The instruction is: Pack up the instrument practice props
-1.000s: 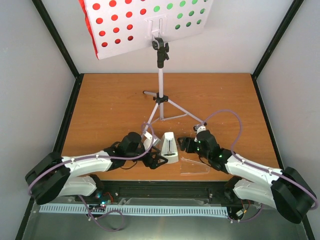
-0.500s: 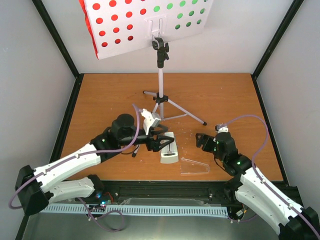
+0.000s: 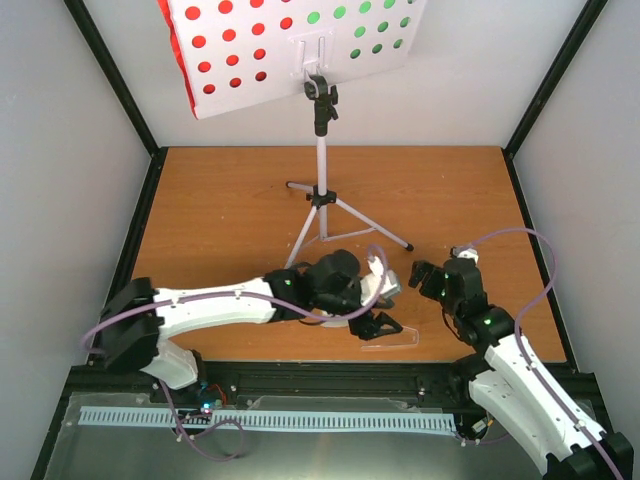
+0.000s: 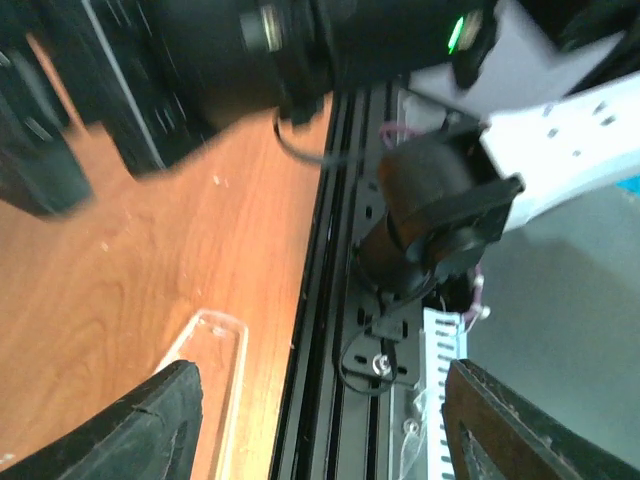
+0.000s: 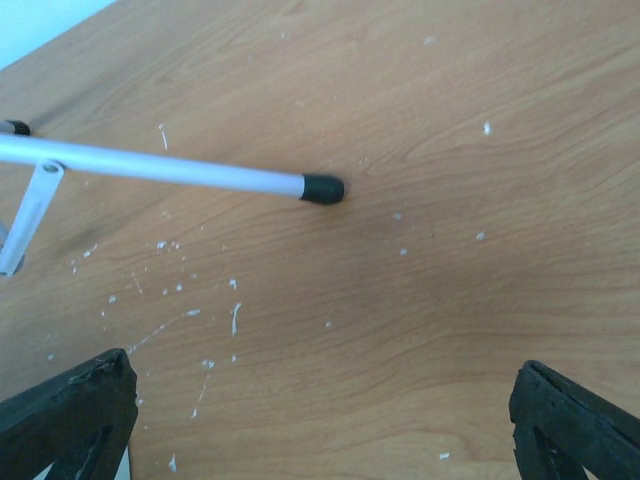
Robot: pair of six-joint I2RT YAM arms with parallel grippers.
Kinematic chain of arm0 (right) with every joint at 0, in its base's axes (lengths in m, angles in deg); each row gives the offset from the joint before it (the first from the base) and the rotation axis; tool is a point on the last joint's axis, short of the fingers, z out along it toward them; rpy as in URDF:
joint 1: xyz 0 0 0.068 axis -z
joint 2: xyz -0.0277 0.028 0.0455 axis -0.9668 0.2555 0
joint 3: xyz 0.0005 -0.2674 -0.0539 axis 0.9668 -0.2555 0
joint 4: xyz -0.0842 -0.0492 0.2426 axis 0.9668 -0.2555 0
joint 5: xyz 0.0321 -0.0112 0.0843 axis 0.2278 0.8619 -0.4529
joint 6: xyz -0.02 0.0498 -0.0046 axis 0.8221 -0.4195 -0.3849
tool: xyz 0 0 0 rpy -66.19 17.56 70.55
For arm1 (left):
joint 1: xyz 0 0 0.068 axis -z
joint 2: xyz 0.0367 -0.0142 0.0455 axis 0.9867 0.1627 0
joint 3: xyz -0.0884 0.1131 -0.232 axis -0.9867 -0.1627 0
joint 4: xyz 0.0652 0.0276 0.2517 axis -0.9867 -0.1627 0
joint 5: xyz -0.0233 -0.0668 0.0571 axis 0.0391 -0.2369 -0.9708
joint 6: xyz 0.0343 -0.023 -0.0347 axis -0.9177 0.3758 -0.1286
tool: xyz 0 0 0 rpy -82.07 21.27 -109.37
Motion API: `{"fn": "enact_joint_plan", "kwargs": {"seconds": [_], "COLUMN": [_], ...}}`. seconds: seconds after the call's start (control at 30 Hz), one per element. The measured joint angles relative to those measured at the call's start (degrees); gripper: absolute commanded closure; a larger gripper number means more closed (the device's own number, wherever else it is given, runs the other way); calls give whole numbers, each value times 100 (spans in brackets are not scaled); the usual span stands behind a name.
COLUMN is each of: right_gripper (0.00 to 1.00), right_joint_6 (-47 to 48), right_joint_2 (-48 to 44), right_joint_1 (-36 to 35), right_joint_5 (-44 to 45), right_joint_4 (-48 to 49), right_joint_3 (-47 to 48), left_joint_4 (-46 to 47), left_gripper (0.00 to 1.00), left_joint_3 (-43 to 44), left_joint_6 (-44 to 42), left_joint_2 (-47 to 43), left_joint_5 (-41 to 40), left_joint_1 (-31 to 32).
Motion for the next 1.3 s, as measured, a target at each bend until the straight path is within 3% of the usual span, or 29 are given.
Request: {"fn": "enact_joint_plan", "kwargs": {"seconds": [0.2, 0.47, 0.77, 1.3], "right_gripper": [0, 0, 0, 0], "right_joint_6": [208, 227, 181, 98], "right_joint_2": [-144, -531, -669, -667], "right_joint_1": [4, 7, 7, 7], "right_joint_5": [455, 625, 621, 514], "right_joint_4": [-249, -439, -461, -448], "right_joint_3": [284, 260, 33, -72], "left_joint_4": [-229, -584, -625, -621], "left_gripper": [42, 49, 50, 62], "left_joint_3": [219, 221, 205, 140], "left_joint_6": [-310, -660, -905, -1121], "left_joint_2": [1161, 2057, 2168, 2411], "left_joint_5": [-229, -457, -597, -1346], "left_joint_1": [317, 328, 339, 518]}}
